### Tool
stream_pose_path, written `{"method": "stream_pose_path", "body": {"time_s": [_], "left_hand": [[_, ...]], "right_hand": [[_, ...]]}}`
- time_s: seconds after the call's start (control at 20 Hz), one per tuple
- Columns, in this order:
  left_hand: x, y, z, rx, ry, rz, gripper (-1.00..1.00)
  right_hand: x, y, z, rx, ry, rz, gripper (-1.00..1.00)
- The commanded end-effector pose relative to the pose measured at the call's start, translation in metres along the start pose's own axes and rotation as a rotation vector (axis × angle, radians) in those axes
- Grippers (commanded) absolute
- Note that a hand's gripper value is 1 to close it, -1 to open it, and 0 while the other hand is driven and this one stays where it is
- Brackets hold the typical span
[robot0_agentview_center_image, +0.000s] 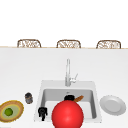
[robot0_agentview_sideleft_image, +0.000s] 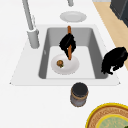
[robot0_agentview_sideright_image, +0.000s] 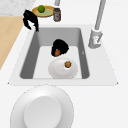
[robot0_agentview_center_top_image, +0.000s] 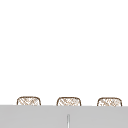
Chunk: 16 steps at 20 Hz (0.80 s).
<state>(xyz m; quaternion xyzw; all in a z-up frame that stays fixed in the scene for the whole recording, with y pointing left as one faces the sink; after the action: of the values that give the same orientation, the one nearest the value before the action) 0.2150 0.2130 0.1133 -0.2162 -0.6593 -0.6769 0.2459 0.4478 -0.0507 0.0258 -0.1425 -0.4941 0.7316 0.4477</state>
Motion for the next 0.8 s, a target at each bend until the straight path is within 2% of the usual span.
{"method": "stream_pose_path", "body": {"time_s": [0.0,0.55,0.75], "left_hand": [[0.000,0.000,0.000,0.000,0.000,0.000,0.00],[0.000,0.000,0.000,0.000,0.000,0.000,0.00],[0.000,0.000,0.000,0.000,0.000,0.000,0.00]], "right_hand": [[-0.001,-0.017,0.014,-0.036,0.082,-0.067,1.00],[0.008,-0.053,0.035,-0.041,0.233,-0.060,1.00],[-0.003,-0.060,0.046,-0.040,0.232,-0.043,1.00]]}}
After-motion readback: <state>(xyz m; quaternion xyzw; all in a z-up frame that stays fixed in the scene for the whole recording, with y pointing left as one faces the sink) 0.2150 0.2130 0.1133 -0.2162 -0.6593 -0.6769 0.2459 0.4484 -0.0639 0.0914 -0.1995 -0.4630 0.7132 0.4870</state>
